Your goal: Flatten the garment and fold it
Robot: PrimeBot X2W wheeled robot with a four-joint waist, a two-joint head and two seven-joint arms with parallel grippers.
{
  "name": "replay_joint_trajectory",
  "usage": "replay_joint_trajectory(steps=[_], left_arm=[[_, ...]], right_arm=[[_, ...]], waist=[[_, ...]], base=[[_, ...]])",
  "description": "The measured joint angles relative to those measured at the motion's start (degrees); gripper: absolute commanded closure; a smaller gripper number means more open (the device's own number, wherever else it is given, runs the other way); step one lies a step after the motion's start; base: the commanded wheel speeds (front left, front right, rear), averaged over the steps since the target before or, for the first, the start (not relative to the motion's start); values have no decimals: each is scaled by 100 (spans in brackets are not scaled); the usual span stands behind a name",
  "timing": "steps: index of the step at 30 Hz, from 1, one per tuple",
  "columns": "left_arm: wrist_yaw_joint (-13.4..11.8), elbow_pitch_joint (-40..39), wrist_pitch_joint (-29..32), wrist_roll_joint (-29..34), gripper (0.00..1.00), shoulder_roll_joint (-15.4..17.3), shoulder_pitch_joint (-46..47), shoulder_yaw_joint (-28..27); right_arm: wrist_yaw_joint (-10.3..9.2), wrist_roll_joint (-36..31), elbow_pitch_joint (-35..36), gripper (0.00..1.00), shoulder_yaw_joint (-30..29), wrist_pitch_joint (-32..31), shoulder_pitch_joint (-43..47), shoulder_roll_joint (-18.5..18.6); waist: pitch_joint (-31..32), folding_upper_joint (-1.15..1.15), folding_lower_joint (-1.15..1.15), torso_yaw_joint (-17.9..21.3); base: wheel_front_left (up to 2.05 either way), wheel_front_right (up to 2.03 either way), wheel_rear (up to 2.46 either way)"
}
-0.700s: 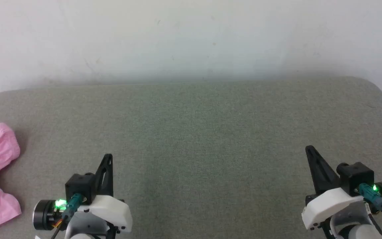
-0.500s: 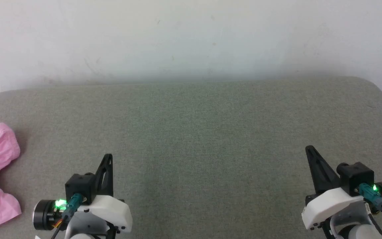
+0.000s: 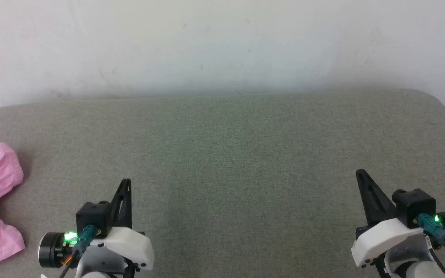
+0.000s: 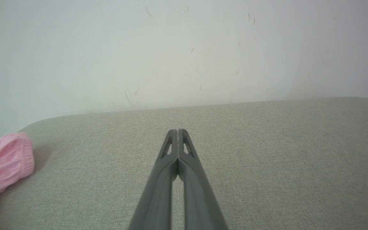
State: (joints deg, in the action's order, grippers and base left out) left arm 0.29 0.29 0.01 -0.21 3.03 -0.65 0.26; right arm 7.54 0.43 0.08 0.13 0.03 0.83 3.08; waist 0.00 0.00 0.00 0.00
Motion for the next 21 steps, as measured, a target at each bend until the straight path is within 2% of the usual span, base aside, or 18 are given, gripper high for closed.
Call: replay_joint_trajectory(steps=[5, 6, 21], left_arm=[[0, 0, 0, 0, 100, 0, 0, 0], [2, 2, 0, 0, 0, 0, -1, 3], [12, 52, -114, -186, 0, 1, 0, 74]], right_arm=[[0, 0, 0, 100, 0, 0, 0, 0], [0, 2, 0, 0, 1, 1, 3, 1], [0, 116, -69, 0, -15, 123, 7, 3]], waist=[[0, 0, 0, 0], [0, 0, 0, 0], [3, 0, 0, -26]], base=[[0, 0, 0], [0, 0, 0], [0, 0, 0]])
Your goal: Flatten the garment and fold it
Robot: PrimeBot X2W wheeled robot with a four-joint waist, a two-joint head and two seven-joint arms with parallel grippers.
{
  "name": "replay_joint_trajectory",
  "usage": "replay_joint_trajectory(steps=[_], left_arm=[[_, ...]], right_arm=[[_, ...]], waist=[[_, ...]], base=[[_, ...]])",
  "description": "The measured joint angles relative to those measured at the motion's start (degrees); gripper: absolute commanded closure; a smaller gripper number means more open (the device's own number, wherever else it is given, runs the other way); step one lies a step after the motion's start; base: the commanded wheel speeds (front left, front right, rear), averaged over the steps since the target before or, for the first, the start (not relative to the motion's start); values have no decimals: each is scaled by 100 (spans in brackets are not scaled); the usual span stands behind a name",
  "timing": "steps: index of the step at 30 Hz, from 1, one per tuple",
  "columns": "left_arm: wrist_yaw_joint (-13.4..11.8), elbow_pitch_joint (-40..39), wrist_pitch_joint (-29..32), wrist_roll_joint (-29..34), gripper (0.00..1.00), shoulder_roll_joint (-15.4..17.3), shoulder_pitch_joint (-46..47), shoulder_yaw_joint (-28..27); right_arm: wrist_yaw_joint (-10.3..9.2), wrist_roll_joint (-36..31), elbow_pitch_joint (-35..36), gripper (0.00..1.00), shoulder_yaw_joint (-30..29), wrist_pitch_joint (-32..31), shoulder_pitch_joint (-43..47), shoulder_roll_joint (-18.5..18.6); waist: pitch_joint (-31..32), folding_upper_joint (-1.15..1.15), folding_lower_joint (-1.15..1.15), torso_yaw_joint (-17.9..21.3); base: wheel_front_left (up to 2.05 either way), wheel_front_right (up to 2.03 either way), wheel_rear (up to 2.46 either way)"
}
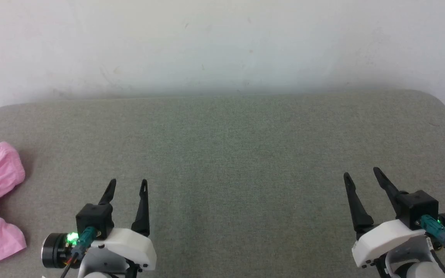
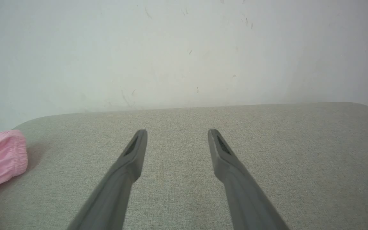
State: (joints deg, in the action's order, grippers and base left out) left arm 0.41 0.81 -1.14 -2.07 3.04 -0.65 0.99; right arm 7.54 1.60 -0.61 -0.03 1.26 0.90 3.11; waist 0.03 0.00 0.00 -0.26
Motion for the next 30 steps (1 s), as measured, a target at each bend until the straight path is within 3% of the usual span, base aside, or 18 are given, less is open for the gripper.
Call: replay_joint_trajectory(steps=[15, 30], left_arm=[[2, 8, -192, -152, 0, -1, 18, -22], [-3, 34, -370, -374, 0, -1, 44, -130]], right_arm=[[0, 10, 110, 0, -37, 181, 35, 1], [0, 59, 369, 0, 31, 234, 94, 0]], waist=[[15, 0, 0, -286], [5, 0, 0, -847]], base=[[0, 0, 0], [0, 0, 0]])
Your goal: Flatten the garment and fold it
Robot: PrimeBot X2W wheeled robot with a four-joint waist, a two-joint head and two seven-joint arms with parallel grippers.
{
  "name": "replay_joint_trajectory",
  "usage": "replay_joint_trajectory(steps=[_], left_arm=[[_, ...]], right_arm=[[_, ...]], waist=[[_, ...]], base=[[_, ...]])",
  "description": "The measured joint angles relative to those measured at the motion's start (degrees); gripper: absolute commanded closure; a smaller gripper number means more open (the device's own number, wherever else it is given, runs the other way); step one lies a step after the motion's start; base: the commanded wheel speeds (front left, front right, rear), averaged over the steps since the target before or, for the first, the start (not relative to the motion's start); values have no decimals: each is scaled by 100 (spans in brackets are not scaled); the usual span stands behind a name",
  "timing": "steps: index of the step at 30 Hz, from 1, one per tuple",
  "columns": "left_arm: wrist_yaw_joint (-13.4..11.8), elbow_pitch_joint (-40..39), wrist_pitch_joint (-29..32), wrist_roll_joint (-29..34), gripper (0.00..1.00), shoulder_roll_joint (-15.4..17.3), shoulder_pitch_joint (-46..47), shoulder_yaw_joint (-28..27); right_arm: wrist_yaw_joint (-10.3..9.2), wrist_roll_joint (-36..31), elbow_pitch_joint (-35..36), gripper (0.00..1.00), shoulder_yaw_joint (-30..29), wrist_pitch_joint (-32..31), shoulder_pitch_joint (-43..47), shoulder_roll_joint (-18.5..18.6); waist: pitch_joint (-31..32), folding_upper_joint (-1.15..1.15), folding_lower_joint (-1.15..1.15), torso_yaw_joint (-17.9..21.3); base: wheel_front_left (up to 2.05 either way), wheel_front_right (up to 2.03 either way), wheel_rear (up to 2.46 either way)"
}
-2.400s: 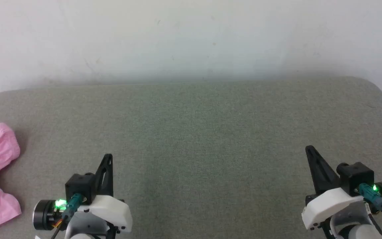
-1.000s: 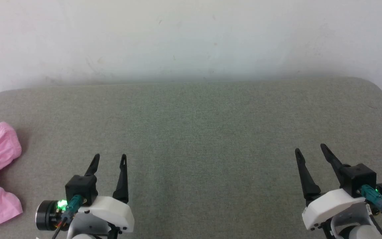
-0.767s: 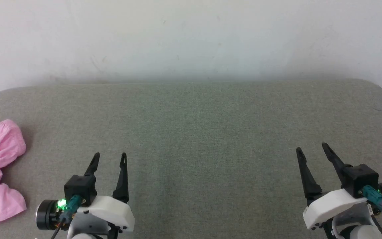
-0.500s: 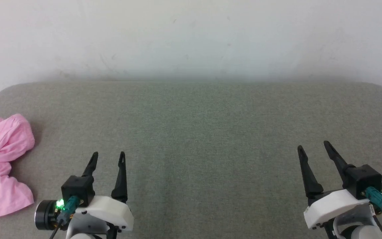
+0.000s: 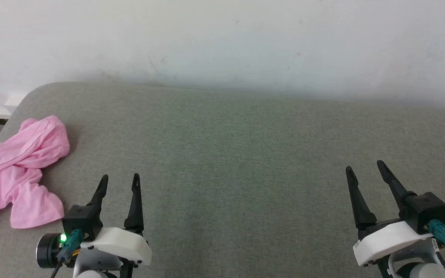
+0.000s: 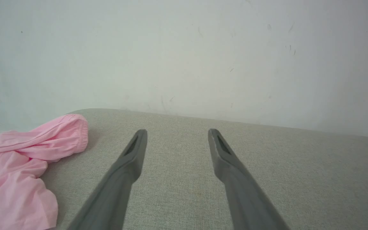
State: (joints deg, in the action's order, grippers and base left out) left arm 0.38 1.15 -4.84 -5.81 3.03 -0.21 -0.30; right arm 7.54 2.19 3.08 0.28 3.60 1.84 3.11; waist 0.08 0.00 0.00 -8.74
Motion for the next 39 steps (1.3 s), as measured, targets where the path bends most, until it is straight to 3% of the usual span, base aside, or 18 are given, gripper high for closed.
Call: replay_joint_trajectory(steps=[14, 39], left_arm=[[-4, 55, -154, -123, 0, 0, 30, -9], [-245, 243, -459, -498, 0, 0, 313, 62]], right_arm=[[0, 42, 77, 0, 69, 54, 71, -1], [0, 42, 256, 0, 165, 113, 73, -4]], waist=[[-1, 0, 0, -652], [-219, 0, 0, -1599]], base=[[0, 0, 0], [0, 0, 0]])
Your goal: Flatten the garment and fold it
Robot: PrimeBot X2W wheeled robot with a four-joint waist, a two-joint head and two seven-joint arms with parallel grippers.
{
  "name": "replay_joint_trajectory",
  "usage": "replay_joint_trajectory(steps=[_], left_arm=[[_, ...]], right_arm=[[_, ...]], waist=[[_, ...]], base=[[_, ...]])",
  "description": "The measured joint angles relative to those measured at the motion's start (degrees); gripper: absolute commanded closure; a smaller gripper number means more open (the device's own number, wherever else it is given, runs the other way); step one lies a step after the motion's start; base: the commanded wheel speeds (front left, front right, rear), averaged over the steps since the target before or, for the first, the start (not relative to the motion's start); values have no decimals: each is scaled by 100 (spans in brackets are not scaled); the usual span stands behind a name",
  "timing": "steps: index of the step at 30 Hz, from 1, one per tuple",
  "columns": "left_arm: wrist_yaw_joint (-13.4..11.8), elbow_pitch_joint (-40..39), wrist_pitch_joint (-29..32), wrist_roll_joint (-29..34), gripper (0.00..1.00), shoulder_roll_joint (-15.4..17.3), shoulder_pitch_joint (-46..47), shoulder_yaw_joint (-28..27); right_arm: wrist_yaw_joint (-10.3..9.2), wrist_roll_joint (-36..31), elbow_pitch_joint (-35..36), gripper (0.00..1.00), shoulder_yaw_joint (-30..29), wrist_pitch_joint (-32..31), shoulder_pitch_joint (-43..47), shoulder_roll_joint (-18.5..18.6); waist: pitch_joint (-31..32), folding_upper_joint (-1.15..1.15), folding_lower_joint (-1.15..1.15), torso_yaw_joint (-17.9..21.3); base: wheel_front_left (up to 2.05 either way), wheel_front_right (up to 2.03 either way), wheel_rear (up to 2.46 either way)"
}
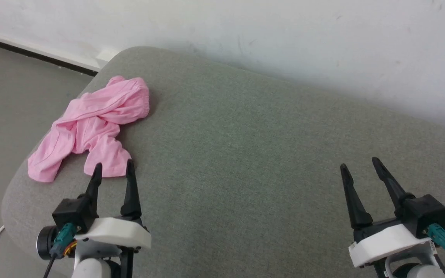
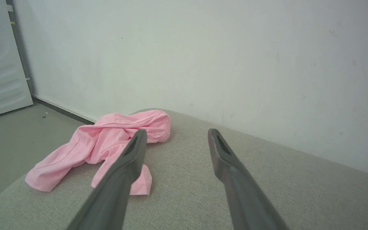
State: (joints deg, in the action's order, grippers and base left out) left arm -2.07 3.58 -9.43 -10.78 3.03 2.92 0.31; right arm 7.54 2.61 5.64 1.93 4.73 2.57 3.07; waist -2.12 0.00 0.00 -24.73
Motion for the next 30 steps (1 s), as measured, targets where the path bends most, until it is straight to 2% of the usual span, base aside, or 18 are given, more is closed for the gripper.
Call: replay_joint_trajectory(steps=[6, 11, 16, 18, 24, 30], left_arm=[[4, -21, -69, -23, 0, -1, 414, -91], [163, -69, -127, 93, 0, 13, 968, -358], [356, 48, -180, 171, 0, 243, 1691, -716], [363, 160, -221, 174, 0, 338, 1991, -856], [463, 1377, -172, 88, 0, 923, 3009, -1173], [641, 2930, 582, -78, 0, 1546, 3893, -1268]], right_arm=[[0, -52, 149, 0, 63, -54, -34, 0], [0, -172, 285, 0, 129, -169, -156, -1], [0, -298, 410, 0, 167, -226, -307, -4], [0, -318, 472, 0, 157, -247, -376, -8], [0, -369, 601, 0, 181, -266, -606, -1], [0, -378, 678, 0, 221, -267, -809, 40]], waist=[[-229, 0, 0, -43], [-516, 0, 1, 21], [-845, 0, 1, 155], [-988, 0, 1, 215], [-1477, 0, 1, 382], [-1979, 0, 2, 531]], base=[[0, 0, 0], [0, 0, 0], [0, 0, 0], [0, 0, 0], [0, 0, 0], [0, 0, 0]])
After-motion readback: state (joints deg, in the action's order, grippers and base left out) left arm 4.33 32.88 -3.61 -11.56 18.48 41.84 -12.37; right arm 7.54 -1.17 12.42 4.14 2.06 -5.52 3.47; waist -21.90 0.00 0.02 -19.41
